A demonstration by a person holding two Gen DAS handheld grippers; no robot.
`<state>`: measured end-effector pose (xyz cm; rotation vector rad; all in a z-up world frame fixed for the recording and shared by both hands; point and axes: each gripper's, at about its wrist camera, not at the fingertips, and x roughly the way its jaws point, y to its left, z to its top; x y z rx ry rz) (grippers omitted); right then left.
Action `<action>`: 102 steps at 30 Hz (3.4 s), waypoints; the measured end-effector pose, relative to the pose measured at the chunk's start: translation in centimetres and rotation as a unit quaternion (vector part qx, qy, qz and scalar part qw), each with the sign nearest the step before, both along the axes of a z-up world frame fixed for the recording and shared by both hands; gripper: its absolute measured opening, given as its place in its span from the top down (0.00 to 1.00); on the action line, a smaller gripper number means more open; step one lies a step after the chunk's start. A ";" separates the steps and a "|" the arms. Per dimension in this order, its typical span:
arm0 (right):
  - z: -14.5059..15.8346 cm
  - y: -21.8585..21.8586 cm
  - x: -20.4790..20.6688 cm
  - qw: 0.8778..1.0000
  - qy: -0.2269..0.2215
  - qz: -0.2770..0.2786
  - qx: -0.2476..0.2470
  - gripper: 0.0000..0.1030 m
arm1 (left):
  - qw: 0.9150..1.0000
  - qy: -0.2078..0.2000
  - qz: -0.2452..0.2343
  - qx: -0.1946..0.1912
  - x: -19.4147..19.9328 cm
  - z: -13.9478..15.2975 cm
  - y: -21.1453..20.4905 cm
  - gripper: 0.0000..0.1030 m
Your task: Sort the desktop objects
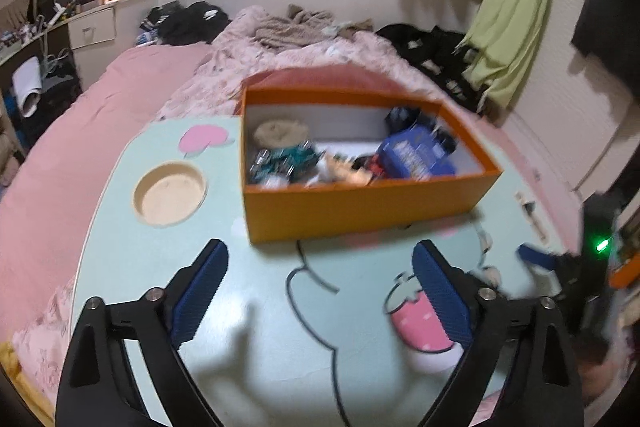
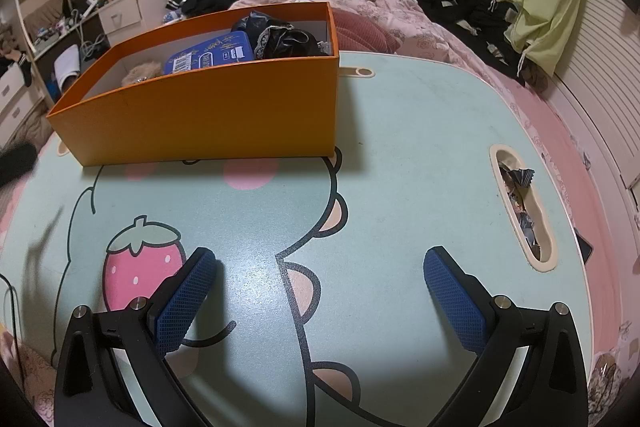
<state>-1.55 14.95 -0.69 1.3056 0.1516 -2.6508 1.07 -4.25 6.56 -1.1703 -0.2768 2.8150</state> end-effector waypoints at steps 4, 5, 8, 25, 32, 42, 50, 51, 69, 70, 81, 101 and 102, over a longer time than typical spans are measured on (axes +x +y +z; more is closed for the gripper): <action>0.0 0.0 0.0 1.000 0.000 0.000 0.000 0.00 | 0.998 0.006 -0.042 0.042 -2.1 2.5 0.1 0.25; 0.0 0.0 0.0 1.000 0.000 0.000 0.000 0.00 | 0.997 0.001 -0.056 0.053 -2.8 2.9 0.4 0.25; 0.0 0.0 0.0 1.000 0.000 0.000 0.000 0.00 | 0.992 -0.029 -0.087 0.085 -6.0 3.4 2.0 0.25; -0.4 0.6 -1.0 1.000 -0.003 0.001 -0.010 0.00 | 0.987 -0.143 -0.052 -0.055 -14.5 -2.2 12.5 0.27; -0.5 0.5 -0.2 1.000 -0.003 0.001 -0.012 0.00 | 0.987 -0.136 -0.085 -0.020 -14.1 -2.0 11.9 0.79; -0.5 0.4 -0.1 1.000 -0.003 0.001 -0.012 0.00 | 0.988 -0.040 -0.132 0.065 -11.1 2.6 10.2 0.79; -0.5 0.5 -0.1 1.000 -0.002 0.000 -0.012 0.00 | 0.977 0.008 -0.168 0.131 -5.8 6.2 6.9 0.79; -0.5 0.6 -0.2 1.000 -0.002 -0.001 -0.012 0.00 | 0.977 0.007 -0.170 0.129 -4.9 5.9 6.6 0.79; 8.8 -0.5 -6.6 0.992 0.093 0.075 -0.052 0.23 | 0.986 -0.067 -0.121 0.097 -1.4 -3.6 6.6 0.42; 8.9 -1.4 -7.6 0.991 0.088 0.088 -0.041 0.23 | 0.987 -0.062 -0.114 0.096 -1.2 -3.5 6.4 0.41; 3.1 -6.9 -13.6 0.989 0.043 0.118 0.083 0.60 | 0.991 -0.059 -0.085 0.080 0.0 -4.1 4.7 0.36; 9.7 0.5 -2.8 0.969 0.101 0.155 -0.163 0.69 | 0.992 -0.026 -0.057 0.107 0.5 -3.2 2.8 0.36; 9.1 0.6 -2.0 0.970 0.094 0.155 -0.162 0.69 | 0.992 -0.023 -0.053 0.109 0.6 -3.1 2.5 0.36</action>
